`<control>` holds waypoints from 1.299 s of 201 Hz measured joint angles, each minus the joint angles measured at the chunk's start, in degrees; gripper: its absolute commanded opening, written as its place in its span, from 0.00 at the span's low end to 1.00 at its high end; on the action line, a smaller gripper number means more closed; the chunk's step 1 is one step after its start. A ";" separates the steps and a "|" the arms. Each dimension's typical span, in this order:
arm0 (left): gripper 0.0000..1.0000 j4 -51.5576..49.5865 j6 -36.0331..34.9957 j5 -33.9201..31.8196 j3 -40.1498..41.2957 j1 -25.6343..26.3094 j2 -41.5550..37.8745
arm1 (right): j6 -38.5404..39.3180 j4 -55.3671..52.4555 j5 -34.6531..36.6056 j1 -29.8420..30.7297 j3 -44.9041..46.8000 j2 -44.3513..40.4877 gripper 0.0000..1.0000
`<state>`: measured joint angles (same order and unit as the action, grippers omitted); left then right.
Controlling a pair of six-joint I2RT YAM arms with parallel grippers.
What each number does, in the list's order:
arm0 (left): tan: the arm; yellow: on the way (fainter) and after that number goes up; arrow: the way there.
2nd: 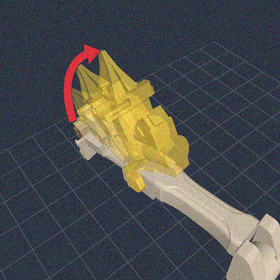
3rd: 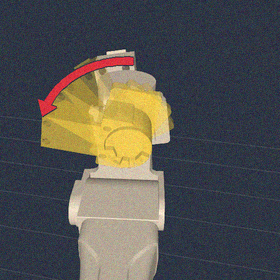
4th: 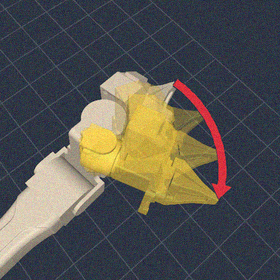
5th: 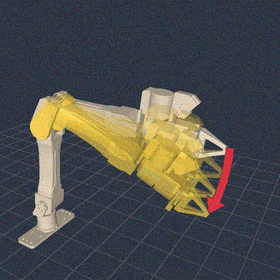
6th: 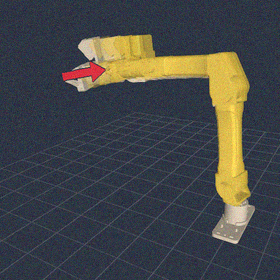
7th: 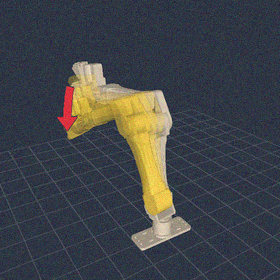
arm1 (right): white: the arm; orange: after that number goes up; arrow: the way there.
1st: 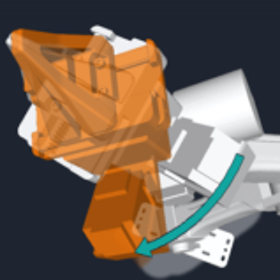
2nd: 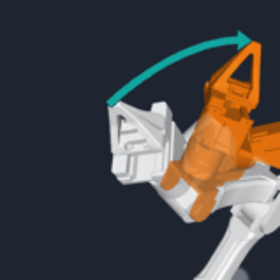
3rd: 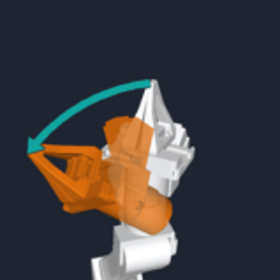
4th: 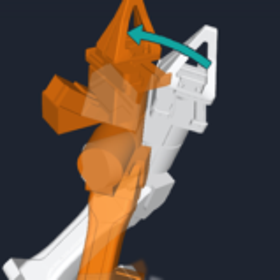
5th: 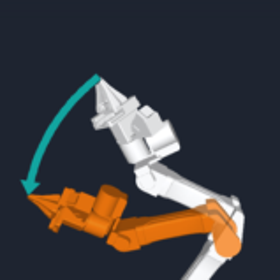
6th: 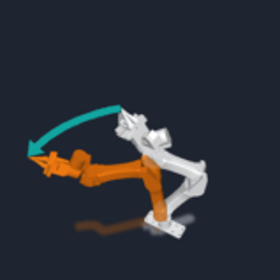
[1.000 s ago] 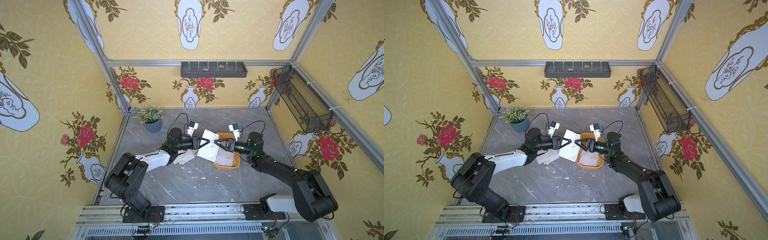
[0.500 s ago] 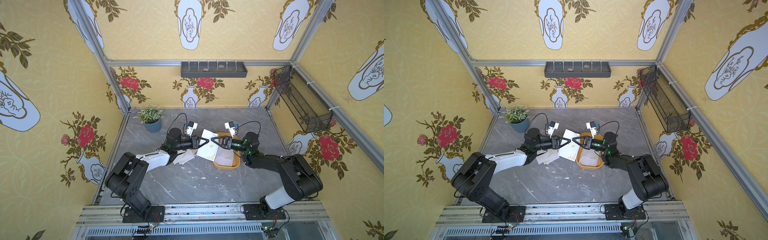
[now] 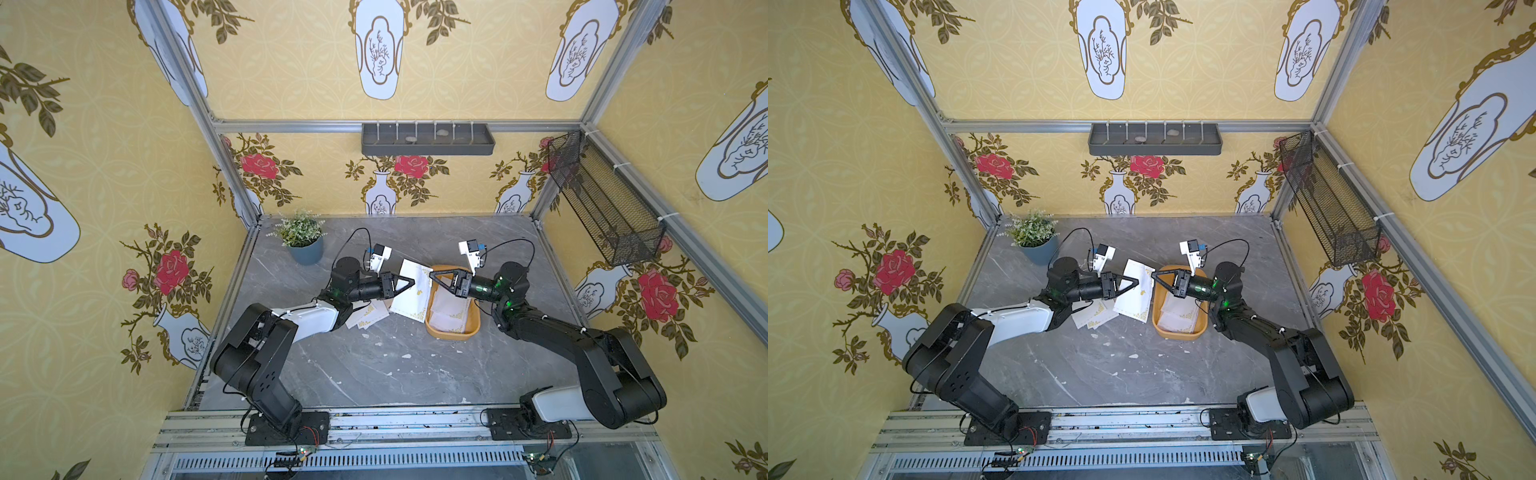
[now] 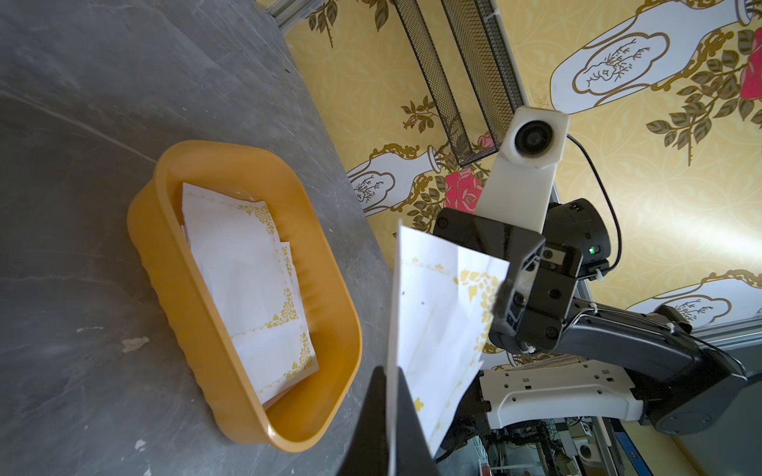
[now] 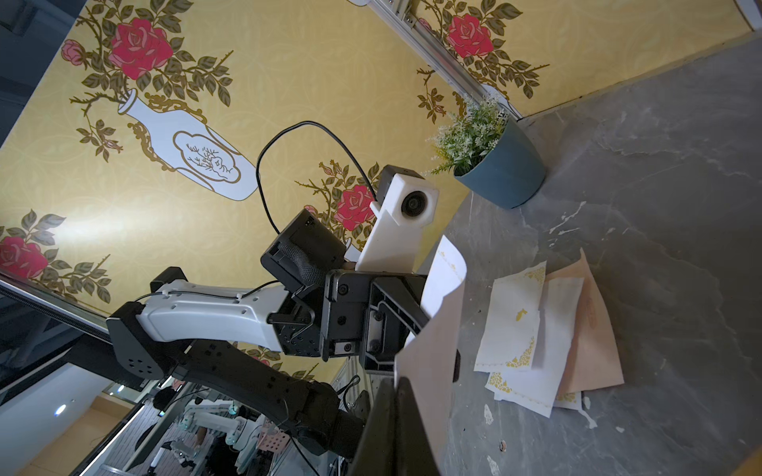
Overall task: Take out the stationery paper from the storage box
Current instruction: Pick up the stationery paper from the storage box.
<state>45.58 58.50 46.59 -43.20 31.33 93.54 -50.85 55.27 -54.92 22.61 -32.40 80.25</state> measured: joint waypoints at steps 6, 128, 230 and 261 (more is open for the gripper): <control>0.00 0.02 0.00 0.00 0.07 -0.02 0.04 | 0.15 -0.31 0.07 0.00 0.00 0.00 0.02; 0.00 0.11 0.15 -0.11 1.05 -0.79 0.22 | 13.64 -27.04 18.36 6.67 -5.33 -5.68 0.00; 0.00 -0.09 0.31 -0.11 1.40 -1.27 0.20 | 19.63 -44.13 40.09 11.26 -9.11 -7.34 0.00; 0.00 -0.07 0.42 -0.09 1.51 -1.29 0.33 | 20.46 -45.35 42.77 12.28 -9.90 -6.78 0.20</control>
<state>45.52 58.92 46.50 -41.69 30.04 93.86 -30.39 9.91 -12.14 34.89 -42.30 73.47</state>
